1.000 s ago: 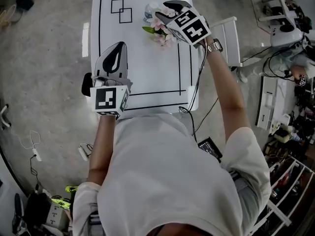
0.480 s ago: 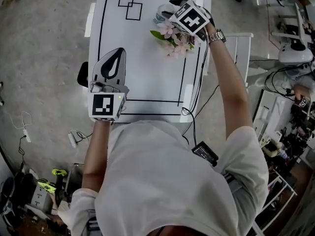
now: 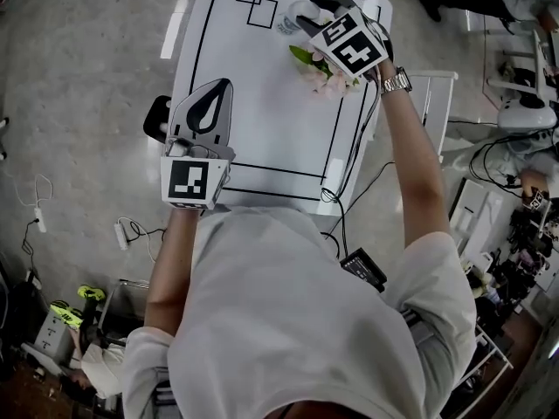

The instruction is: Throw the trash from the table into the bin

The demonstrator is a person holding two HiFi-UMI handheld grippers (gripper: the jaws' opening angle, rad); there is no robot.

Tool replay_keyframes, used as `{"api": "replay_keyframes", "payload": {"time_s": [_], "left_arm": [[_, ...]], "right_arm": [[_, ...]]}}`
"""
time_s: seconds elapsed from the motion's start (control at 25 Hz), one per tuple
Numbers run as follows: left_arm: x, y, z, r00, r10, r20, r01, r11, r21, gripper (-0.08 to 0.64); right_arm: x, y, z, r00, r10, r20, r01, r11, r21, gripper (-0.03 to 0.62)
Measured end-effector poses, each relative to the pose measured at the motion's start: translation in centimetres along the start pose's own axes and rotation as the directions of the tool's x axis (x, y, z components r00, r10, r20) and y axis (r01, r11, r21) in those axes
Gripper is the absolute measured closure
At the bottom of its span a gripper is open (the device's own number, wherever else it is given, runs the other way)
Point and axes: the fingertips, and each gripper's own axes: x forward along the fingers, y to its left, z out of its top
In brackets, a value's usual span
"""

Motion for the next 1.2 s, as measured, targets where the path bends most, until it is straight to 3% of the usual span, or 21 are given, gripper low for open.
{"api": "replay_keyframes", "payload": {"time_s": [0.36, 0.76, 1.0, 1.2], "left_arm": [[-11.6, 5.8, -0.4, 0.982, 0.183, 0.041, -0.182, 0.982, -0.044, 0.554], [-26.7, 15.9, -3.0, 0.946, 0.319, 0.048, -0.316, 0.946, -0.07, 0.554], [-34.5, 21.3, -4.3, 0.939, 0.341, 0.034, -0.339, 0.939, -0.053, 0.554], [-39.4, 24.5, -5.9, 0.929, 0.369, 0.014, -0.367, 0.928, -0.067, 0.554]], "right_arm": [[0.1, 12.3, 10.8, 0.989, 0.113, 0.1, -0.096, 0.983, -0.159, 0.41], [4.2, 29.4, 21.4, 0.97, 0.231, 0.073, -0.207, 0.947, -0.246, 0.41], [7.4, 39.2, 25.9, 0.958, 0.283, 0.04, -0.266, 0.935, -0.236, 0.41], [12.3, 46.0, 26.3, 0.95, 0.311, -0.025, -0.312, 0.941, -0.131, 0.41]]}}
